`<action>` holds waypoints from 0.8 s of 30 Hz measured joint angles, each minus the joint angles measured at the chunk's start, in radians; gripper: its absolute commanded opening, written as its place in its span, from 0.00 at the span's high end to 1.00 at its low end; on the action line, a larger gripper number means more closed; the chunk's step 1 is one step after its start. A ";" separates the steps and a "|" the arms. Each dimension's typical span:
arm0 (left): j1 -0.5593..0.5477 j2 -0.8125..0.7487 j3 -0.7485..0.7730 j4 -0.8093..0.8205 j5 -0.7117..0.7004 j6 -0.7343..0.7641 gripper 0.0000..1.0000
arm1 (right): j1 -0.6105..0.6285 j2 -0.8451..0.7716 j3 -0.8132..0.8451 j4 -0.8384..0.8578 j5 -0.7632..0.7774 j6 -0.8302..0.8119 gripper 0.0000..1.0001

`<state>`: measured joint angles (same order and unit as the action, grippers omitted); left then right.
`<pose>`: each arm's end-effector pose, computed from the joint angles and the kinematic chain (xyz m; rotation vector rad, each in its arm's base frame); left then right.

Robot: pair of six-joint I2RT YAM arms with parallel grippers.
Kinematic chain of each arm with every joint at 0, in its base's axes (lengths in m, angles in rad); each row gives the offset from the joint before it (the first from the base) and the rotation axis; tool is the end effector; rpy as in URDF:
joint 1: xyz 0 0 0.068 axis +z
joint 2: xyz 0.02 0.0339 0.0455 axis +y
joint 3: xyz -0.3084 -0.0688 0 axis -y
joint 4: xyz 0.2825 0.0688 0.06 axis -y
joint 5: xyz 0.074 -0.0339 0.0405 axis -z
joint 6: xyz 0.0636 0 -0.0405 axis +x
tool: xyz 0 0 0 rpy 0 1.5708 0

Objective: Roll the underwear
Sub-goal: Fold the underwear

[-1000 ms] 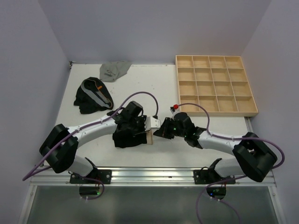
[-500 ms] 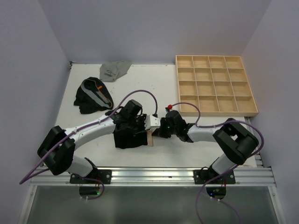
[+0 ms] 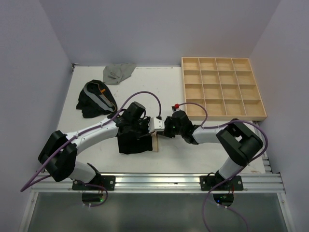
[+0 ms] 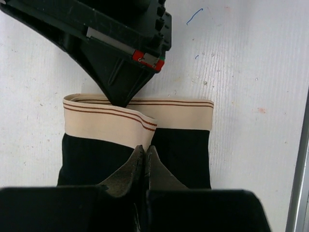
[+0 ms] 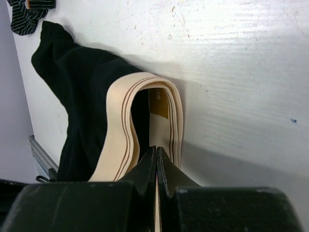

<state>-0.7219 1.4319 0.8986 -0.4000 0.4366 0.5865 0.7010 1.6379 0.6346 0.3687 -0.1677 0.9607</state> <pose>0.2295 -0.2379 0.2212 1.6476 1.8512 -0.6022 0.2631 0.2359 0.1342 0.2117 2.4168 1.0423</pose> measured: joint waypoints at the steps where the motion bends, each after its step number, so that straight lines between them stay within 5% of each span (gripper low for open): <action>1: 0.000 0.000 0.001 -0.004 0.002 0.000 1.00 | 0.000 0.016 0.003 0.015 0.000 0.001 1.00; 24: -0.032 0.023 -0.021 -0.026 0.039 -0.097 1.00 | -0.002 0.157 0.003 0.209 0.000 0.089 1.00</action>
<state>-0.7540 1.4551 0.8780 -0.4263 0.4751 0.4892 0.6987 1.7947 0.6373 0.5777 -0.1680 1.0500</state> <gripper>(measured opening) 0.019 0.010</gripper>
